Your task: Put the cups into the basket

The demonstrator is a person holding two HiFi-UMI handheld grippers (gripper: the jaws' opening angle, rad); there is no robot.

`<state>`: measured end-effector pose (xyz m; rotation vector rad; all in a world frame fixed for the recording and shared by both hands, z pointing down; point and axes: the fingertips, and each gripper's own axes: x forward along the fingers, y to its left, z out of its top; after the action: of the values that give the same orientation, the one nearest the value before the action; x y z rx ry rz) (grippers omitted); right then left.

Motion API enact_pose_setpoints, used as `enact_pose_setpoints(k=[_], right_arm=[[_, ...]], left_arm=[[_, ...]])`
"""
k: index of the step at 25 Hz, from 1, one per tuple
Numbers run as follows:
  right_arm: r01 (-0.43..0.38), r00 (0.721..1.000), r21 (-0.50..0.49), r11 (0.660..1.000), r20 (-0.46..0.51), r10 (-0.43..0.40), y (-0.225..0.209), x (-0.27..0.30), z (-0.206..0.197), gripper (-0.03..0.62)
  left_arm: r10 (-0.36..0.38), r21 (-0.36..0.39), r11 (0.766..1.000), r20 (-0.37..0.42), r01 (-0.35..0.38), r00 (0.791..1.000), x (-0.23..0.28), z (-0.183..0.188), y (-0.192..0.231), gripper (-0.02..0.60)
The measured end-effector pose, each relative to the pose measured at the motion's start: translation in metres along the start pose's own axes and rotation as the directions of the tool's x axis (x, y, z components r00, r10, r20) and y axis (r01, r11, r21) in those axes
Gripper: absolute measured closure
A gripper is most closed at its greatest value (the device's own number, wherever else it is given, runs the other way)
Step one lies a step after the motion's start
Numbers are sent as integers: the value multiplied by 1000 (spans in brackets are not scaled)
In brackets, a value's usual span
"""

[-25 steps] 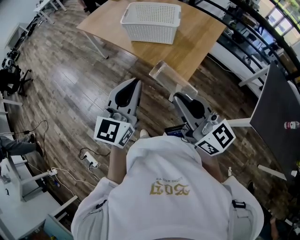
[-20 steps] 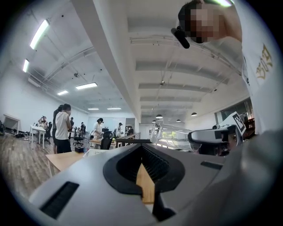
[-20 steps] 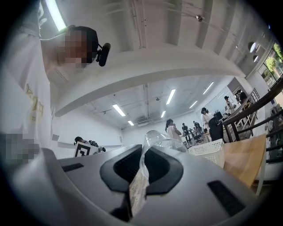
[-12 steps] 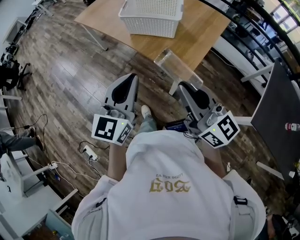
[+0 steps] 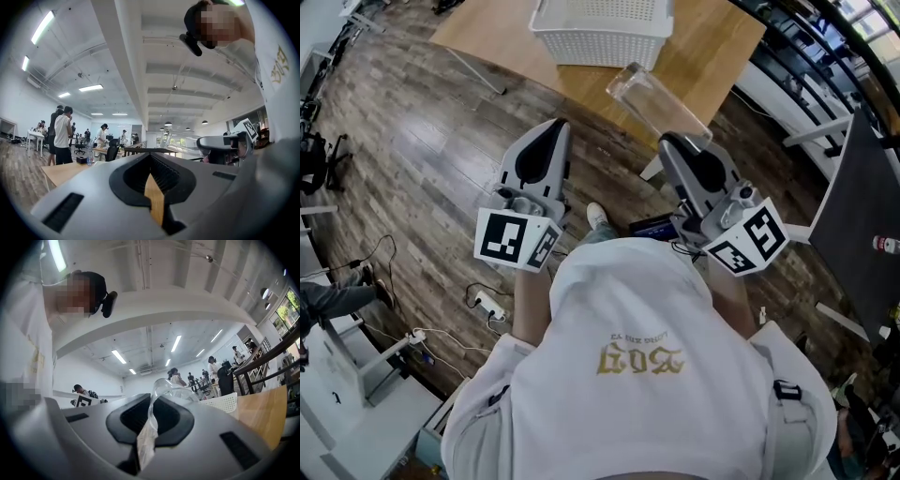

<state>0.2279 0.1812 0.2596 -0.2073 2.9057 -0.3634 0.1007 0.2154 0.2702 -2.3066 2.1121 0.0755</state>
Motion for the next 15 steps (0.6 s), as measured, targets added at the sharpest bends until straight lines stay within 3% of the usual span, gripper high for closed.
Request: enact_pose_setpoints(k=[15], right_arm=[[94, 996, 3, 996, -1, -94, -32, 80, -12, 569]], left_arm=[[-78, -24, 997, -23, 78, 997, 40, -8, 88, 575]])
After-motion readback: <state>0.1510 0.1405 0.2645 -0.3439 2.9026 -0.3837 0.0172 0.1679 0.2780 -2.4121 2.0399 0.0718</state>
